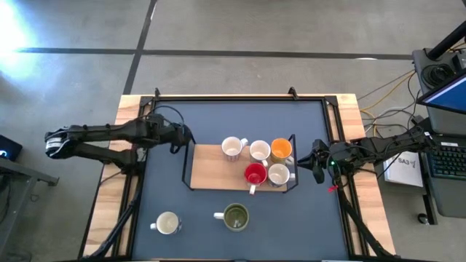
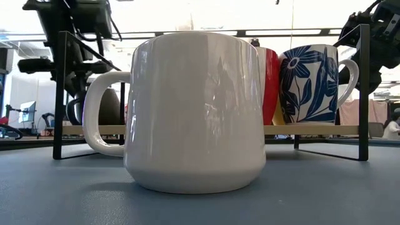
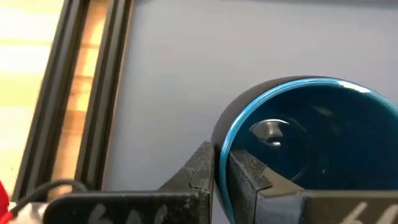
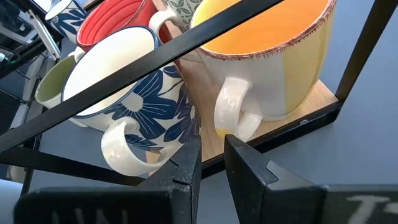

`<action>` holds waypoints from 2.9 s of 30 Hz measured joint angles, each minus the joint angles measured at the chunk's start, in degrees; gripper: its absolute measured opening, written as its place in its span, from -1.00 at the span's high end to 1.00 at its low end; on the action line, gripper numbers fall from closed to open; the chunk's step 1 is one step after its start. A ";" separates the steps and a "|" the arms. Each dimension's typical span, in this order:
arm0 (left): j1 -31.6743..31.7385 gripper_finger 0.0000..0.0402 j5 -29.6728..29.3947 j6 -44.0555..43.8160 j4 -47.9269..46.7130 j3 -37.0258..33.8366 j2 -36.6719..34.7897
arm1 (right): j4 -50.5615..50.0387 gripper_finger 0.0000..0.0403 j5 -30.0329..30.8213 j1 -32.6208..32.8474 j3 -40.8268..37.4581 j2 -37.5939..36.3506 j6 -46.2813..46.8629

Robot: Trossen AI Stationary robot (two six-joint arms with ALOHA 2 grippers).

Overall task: Place coffee mugs
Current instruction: Put the black mug on the shelf

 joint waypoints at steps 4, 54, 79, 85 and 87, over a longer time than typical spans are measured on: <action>4.12 0.96 -0.06 5.06 1.89 1.53 2.61 | 0.00 0.71 0.00 0.01 0.00 0.00 0.00; 22.23 0.45 22.36 29.25 4.62 12.26 12.54 | 0.02 0.71 0.00 0.00 0.00 0.00 0.00; 21.92 0.46 21.44 22.58 5.20 12.17 16.72 | 0.00 0.71 0.00 0.02 0.00 0.00 0.00; 21.92 0.59 19.87 23.61 4.89 12.04 18.80 | 0.00 0.71 0.00 0.01 0.00 0.00 0.00; 21.92 0.67 18.83 24.46 5.95 12.04 19.19 | 0.02 0.71 0.00 0.02 0.00 0.00 0.00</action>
